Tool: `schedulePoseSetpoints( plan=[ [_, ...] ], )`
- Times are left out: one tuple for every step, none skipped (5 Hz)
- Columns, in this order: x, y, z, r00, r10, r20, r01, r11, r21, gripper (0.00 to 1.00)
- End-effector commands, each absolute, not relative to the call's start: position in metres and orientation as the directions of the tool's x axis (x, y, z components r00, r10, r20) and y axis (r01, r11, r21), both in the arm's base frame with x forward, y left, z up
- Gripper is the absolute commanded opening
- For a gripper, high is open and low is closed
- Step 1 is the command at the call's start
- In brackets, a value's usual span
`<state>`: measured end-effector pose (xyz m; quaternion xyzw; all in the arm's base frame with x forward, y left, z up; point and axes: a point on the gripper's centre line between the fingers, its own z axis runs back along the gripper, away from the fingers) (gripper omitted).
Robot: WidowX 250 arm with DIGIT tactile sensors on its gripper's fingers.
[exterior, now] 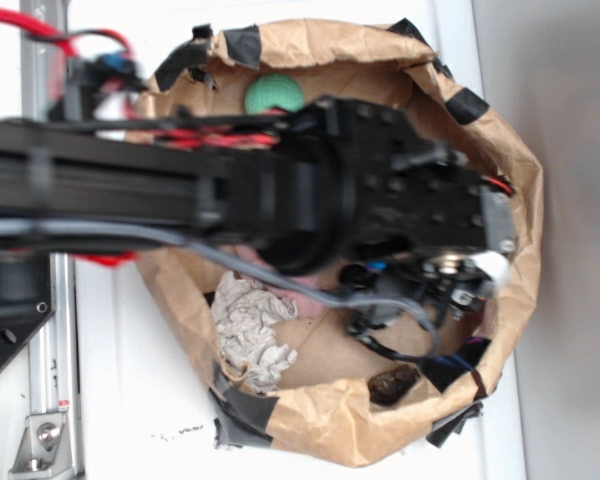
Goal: Grab the blue block.
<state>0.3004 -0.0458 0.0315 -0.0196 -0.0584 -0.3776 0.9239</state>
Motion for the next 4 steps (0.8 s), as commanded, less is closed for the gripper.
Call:
schedulePoseSetpoints(
  plan=[
    [0.292,-0.013,0.122,0.831,-0.494,0.255,0.514,0.858,-0.012,0.0],
    [0.296,0.0,0.135,0.879,-0.417,0.23,0.434,0.9,-0.029,0.0],
    [0.294,0.007,0.158,0.966,-0.213,0.148,0.223,0.973,-0.055,0.0],
    [0.29,0.008,0.169,0.989,-0.128,0.079,0.136,0.985,-0.108,0.0]
  ],
)
